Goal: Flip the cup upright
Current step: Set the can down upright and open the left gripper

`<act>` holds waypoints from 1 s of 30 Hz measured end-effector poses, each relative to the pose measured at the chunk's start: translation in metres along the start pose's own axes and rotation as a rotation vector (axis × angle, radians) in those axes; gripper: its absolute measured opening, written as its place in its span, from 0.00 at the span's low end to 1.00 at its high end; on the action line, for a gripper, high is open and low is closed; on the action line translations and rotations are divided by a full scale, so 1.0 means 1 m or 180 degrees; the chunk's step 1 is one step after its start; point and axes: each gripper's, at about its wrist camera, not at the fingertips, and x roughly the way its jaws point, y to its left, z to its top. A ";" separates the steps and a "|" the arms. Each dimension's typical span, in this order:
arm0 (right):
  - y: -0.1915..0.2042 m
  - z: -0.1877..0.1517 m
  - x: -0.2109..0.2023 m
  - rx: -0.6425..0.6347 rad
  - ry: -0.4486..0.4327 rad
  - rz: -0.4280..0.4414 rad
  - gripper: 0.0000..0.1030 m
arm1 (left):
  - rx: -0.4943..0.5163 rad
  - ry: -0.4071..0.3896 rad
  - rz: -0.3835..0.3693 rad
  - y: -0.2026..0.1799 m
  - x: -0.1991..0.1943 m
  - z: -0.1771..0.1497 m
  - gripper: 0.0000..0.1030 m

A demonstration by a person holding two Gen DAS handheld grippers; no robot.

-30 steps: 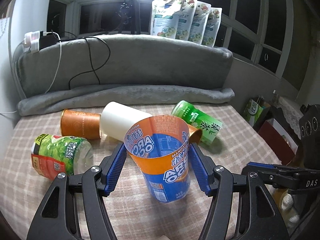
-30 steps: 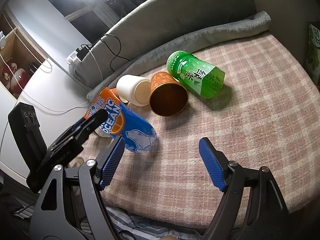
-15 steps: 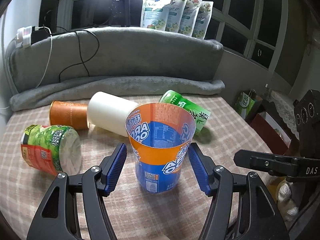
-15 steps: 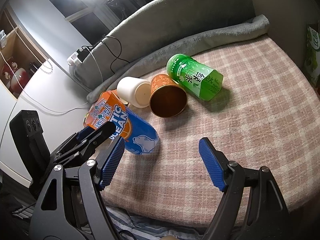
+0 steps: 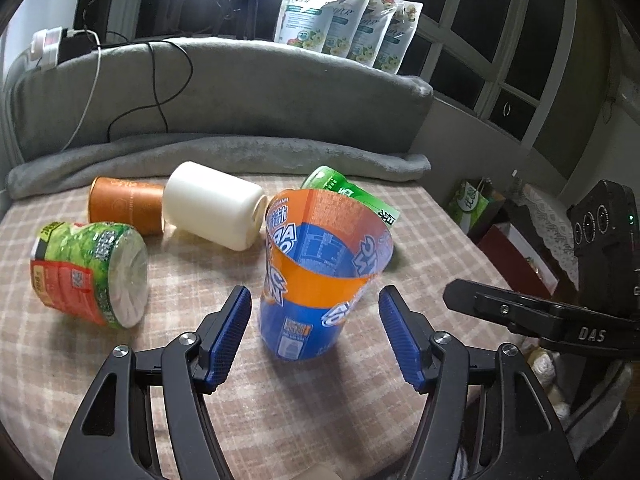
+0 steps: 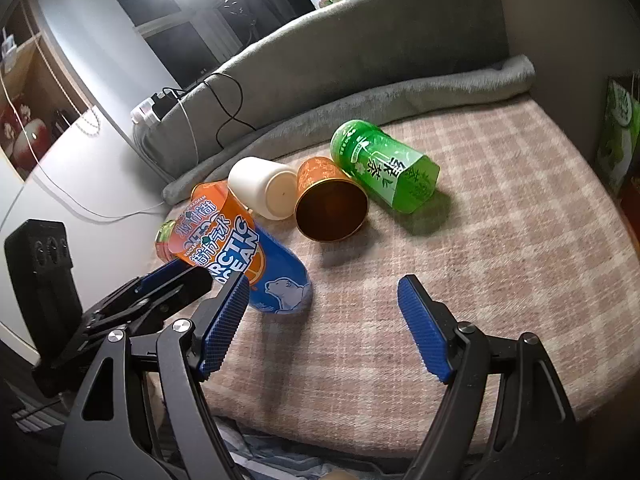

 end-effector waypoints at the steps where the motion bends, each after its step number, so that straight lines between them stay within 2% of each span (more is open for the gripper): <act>1: 0.002 -0.001 -0.001 -0.0030 -0.0016 -0.0025 0.77 | -0.0012 0.0002 -0.0014 0.001 -0.002 -0.001 0.64; 8: 0.017 -0.005 -0.005 -0.0281 -0.0142 -0.0236 0.77 | -0.0083 -0.0032 -0.0054 0.007 -0.020 -0.004 0.69; 14: 0.029 -0.006 -0.010 -0.0435 -0.0264 -0.0371 0.77 | -0.0118 -0.0198 0.0081 0.017 -0.038 -0.006 0.75; 19: 0.037 -0.008 -0.016 -0.0568 -0.0415 -0.0508 0.85 | -0.0112 -0.0452 0.0382 0.028 -0.060 -0.006 0.76; 21: 0.042 -0.008 -0.019 -0.0619 -0.0509 -0.0580 0.85 | -0.0111 -0.0568 0.0503 0.032 -0.068 -0.005 0.80; 24: 0.049 -0.009 -0.024 -0.0704 -0.0665 -0.0713 0.90 | -0.0104 -0.0771 0.0686 0.038 -0.083 -0.003 0.80; 30: 0.062 -0.007 -0.035 -0.0821 -0.1010 -0.0949 0.99 | -0.0044 -0.1016 0.0941 0.040 -0.100 0.000 0.83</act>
